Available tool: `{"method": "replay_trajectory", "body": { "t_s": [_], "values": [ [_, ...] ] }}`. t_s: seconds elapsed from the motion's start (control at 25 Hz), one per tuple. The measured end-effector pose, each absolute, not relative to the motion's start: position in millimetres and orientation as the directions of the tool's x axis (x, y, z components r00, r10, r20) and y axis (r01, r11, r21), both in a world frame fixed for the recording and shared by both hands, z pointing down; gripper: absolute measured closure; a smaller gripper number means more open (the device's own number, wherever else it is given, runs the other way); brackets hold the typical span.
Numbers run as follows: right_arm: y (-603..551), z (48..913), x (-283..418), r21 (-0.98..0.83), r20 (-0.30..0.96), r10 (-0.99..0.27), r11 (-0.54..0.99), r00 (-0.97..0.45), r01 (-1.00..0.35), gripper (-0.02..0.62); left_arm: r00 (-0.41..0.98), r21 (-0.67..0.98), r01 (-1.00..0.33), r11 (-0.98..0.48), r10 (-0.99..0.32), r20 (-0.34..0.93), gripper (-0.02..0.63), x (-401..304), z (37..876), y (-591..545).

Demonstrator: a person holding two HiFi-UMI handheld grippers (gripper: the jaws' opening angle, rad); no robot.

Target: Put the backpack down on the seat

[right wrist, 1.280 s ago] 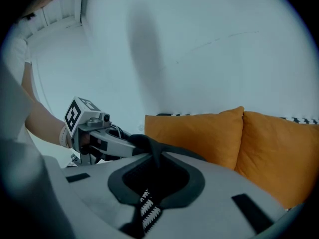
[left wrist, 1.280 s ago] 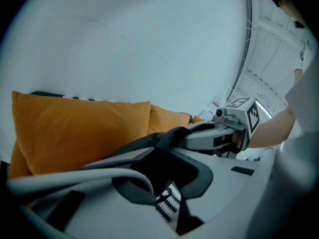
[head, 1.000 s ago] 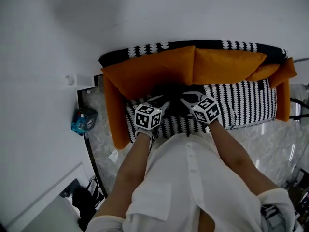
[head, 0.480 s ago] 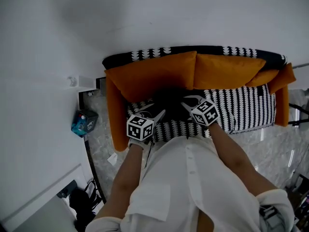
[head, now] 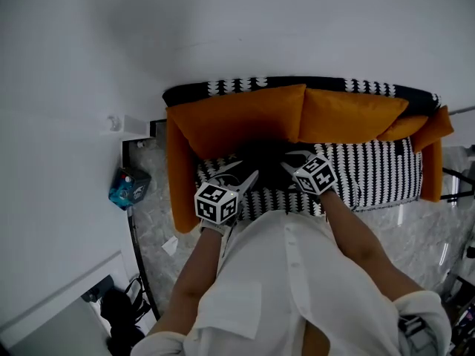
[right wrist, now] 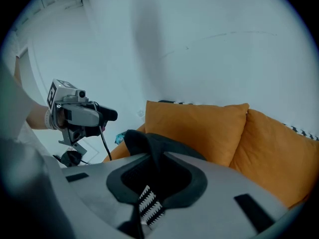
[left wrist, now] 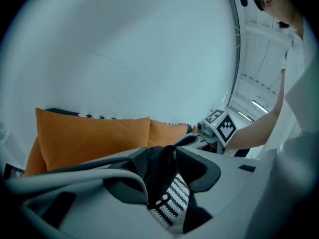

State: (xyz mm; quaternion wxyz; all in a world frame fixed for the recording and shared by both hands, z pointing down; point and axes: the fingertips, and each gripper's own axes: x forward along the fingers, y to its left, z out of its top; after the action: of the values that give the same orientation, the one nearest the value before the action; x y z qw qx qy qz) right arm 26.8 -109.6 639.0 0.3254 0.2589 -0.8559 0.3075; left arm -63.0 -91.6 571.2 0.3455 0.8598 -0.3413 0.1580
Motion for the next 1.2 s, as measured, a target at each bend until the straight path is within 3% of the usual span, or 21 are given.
{"method": "replay_trajectory", "body": {
  "t_s": [0.28, 0.64, 0.88, 1.2],
  "values": [
    [-106, 626, 22, -0.347, 0.746, -0.187, 0.709, -0.638, -0.614, 0.436, 0.727, 0.488, -0.686, -0.540, -0.476, 0.495, 0.408, -60, 566, -94],
    [-118, 563, 27, -0.329, 0.651, -0.282, 0.732, -0.705, -0.596, 0.428, 0.725, 0.476, -0.689, -0.547, -0.520, 0.453, 0.408, -64, 542, -103],
    [-124, 519, 44, -0.325, 0.530, -0.416, 0.706, -0.739, -0.630, 0.460, 0.706, 0.448, -0.707, -0.547, -0.578, 0.408, 0.426, -71, 514, -116],
    [-123, 489, 53, -0.302, 0.427, -0.515, 0.693, -0.743, -0.654, 0.567, 0.705, 0.420, -0.707, -0.568, -0.607, 0.366, 0.510, -68, 487, -124]
  ]
}}
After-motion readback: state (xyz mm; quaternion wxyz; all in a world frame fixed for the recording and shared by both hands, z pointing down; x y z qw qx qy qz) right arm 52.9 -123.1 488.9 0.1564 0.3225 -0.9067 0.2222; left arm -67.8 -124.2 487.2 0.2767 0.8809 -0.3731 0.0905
